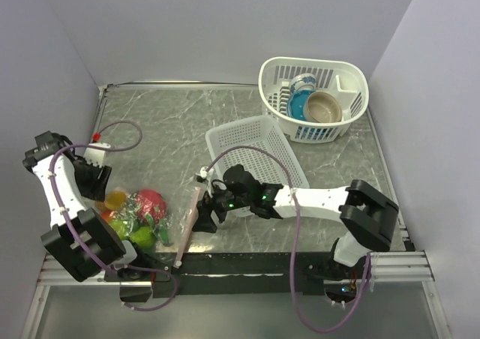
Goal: Open the zip-top bag and remove the fake food
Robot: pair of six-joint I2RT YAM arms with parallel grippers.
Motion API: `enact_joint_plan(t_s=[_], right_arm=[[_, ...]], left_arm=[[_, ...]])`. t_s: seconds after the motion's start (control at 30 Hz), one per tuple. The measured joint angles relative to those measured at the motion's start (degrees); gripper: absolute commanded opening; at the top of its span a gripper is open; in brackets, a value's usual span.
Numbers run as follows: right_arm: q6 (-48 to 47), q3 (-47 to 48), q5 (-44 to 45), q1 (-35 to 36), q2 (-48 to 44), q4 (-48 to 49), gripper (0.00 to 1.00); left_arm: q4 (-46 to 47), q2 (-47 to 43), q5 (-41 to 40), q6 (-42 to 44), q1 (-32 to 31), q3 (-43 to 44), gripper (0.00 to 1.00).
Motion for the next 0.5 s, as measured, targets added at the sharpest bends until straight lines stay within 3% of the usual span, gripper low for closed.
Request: enact_joint_plan(t_s=[0.1, 0.27, 0.5], right_arm=[[-0.3, 0.7, 0.8, 0.5, 2.7, -0.4, 0.85], [-0.9, 0.8, 2.1, 1.4, 4.2, -1.7, 0.87], [-1.4, 1.8, 3.0, 1.8, 4.9, -2.8, 0.87]], left_arm=[[0.7, -0.2, -0.1, 1.5, 1.0, -4.1, 0.80], [4.1, 0.0, -0.4, 2.4, 4.0, -11.4, 0.81], [9.8, 6.5, 0.3, 3.1, 11.2, -10.4, 0.80]])
